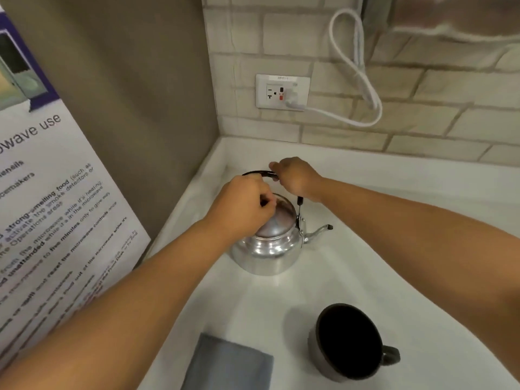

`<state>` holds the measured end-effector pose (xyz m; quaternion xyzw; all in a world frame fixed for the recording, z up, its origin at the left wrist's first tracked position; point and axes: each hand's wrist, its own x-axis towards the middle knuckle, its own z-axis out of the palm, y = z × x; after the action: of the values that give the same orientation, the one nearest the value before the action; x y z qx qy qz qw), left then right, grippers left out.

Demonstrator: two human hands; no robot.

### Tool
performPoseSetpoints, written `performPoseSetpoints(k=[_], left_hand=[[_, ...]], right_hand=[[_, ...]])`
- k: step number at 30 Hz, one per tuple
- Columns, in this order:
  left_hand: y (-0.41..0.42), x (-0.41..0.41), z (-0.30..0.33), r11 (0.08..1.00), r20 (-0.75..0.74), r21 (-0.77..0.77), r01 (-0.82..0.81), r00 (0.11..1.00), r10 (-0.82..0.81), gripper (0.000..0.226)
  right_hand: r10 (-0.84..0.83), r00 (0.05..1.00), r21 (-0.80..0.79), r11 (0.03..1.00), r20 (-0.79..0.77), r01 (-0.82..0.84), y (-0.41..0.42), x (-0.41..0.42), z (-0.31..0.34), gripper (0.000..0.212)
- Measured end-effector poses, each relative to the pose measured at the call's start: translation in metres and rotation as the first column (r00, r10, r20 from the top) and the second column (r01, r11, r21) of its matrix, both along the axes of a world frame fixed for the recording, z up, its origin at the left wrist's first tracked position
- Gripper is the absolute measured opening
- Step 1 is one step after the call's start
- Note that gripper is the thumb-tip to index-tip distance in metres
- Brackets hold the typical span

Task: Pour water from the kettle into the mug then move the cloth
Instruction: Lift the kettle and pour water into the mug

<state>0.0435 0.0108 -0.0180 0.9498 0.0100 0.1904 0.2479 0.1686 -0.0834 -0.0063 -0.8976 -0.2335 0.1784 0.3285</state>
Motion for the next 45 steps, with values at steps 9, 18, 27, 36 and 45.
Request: performPoseSetpoints(k=[9, 18, 27, 36, 45], left_hand=[[-0.005, -0.014, -0.007, 0.99, 0.042, 0.137, -0.016, 0.999, 0.01, 0.012], [0.012, -0.029, 0.033, 0.766, 0.319, -0.623, -0.16, 0.842, 0.435, 0.013], [-0.001, -0.049, 0.093, 0.506, 0.256, -0.863, -0.003, 0.86, 0.442, 0.046], [-0.012, -0.113, 0.058, 0.423, 0.133, -0.903, -0.079, 0.884, 0.449, 0.055], [-0.021, -0.148, 0.036, 0.439, 0.1, -0.893, -0.098, 0.908, 0.407, 0.053]], right_hand=[[0.037, 0.995, 0.227, 0.972, 0.097, -0.058, -0.004, -0.032, 0.007, 0.043], [-0.048, 0.97, 0.345, 0.938, 0.237, -0.038, -0.007, -0.06, 0.062, 0.042], [-0.103, 0.939, 0.435, 0.899, 0.328, -0.053, -0.014, -0.108, 0.137, 0.038], [-0.193, 0.945, 0.528, 0.849, 0.263, 0.026, -0.083, -0.168, 0.087, 0.023], [-0.596, 0.802, 0.474, 0.696, -0.038, 0.539, -0.181, -0.219, -0.062, 0.032]])
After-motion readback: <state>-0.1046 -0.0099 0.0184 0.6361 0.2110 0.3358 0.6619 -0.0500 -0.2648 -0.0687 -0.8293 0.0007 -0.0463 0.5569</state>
